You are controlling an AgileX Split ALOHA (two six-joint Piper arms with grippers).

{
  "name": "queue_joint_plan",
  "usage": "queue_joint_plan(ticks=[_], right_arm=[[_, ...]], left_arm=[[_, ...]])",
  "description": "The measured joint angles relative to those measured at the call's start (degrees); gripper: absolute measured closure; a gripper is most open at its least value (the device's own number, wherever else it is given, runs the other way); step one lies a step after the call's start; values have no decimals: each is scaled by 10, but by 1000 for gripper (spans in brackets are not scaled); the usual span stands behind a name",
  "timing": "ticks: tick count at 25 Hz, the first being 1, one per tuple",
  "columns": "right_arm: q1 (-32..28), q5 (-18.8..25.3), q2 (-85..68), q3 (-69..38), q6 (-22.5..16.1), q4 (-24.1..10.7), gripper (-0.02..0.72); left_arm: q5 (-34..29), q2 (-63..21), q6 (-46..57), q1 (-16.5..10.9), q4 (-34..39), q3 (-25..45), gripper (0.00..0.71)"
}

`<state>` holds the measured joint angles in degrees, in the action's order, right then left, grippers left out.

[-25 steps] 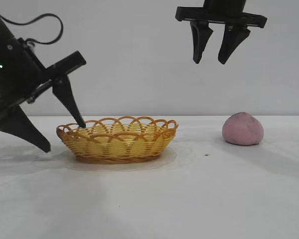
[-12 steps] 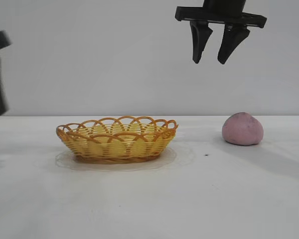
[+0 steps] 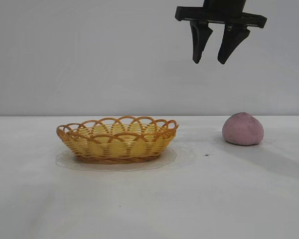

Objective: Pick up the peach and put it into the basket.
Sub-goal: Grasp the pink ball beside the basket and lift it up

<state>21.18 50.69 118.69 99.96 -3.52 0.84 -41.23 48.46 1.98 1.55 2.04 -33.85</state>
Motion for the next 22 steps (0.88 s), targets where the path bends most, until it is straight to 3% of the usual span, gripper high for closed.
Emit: queue_joint_plan(ticks=[4,12,18,22], right_arm=[[0,0,5,0,0,0,300],[0,8,5,0,0,0,300],[0,32,5,0,0,0,300],[0,70,5,0,0,-12,300]], left_arm=[[-104,-146,0,0,9,6,290],[-203,-339,-1,0,18,50,290],[-224,-449,-11,0,5,59,290],[-229,-494,-12,1,4,60,290]])
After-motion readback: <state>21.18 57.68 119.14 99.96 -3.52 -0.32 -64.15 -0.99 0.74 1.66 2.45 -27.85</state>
